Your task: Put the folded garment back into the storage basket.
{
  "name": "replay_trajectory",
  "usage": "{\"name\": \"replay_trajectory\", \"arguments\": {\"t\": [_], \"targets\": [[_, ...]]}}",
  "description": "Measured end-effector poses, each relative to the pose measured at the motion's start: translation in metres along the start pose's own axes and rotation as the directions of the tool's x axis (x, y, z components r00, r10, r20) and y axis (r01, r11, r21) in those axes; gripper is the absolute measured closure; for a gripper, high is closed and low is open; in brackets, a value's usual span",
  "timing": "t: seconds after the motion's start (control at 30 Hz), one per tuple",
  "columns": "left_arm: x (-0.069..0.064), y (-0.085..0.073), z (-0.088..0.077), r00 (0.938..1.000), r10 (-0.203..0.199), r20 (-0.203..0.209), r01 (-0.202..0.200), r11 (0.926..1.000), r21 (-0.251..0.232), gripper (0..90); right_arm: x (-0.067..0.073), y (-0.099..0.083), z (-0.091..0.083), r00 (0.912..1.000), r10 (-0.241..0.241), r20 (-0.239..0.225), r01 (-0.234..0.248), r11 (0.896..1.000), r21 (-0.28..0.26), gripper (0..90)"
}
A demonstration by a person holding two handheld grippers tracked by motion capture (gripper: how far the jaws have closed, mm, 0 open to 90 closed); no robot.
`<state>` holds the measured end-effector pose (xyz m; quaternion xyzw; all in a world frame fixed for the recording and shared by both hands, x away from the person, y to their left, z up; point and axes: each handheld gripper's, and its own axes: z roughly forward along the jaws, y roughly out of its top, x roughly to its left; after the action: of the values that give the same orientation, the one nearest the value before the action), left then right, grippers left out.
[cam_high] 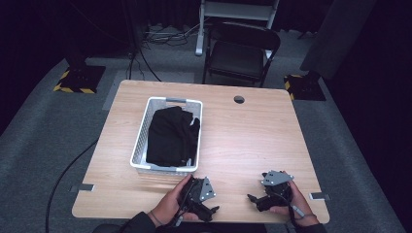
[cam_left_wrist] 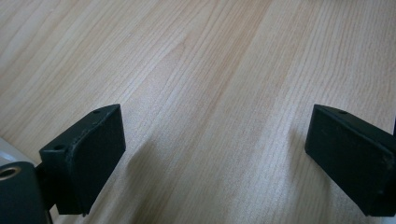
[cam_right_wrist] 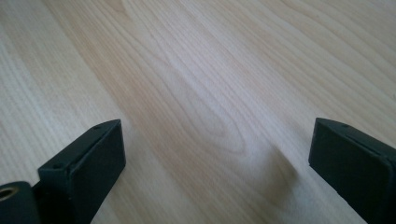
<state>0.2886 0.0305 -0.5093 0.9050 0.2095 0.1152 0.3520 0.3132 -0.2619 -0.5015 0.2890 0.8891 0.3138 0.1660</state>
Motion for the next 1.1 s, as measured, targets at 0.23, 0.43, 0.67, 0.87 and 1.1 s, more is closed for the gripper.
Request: {"name": "replay_trajectory", "arguments": {"t": [0.23, 0.43, 0.67, 0.87, 1.1], "targets": [[0.006, -0.001, 0.004, 0.9972, -0.053, 0.052, 0.053, 0.9986, 0.002, 3.9, -0.007, -0.020, -0.009, 0.9964, 0.074, -0.040, -0.075, 0.997, -0.028, 2.2], [0.006, -0.001, 0.005, 0.9970, -0.054, 0.056, 0.054, 0.9985, 0.001, 2.6, -0.012, -0.033, -0.016, 0.9927, 0.117, -0.031, -0.118, 0.992, -0.044, 1.3], [0.007, -0.001, 0.005, 0.9970, -0.051, 0.059, 0.051, 0.9987, 0.003, 1.8, -0.015, -0.041, -0.021, 0.9879, 0.155, 0.002, -0.155, 0.987, -0.052, 1.3], [0.008, -0.001, 0.005, 0.9969, -0.033, 0.071, 0.033, 0.9994, 0.008, 1.5, -0.016, -0.042, -0.022, 0.9873, 0.159, 0.005, -0.158, 0.986, -0.053, 1.3], [0.008, -0.001, 0.005, 0.9970, -0.033, 0.071, 0.033, 0.9994, 0.007, 1.5, -0.016, -0.042, -0.022, 0.9872, 0.159, 0.005, -0.159, 0.986, -0.052, 0.9]]}}
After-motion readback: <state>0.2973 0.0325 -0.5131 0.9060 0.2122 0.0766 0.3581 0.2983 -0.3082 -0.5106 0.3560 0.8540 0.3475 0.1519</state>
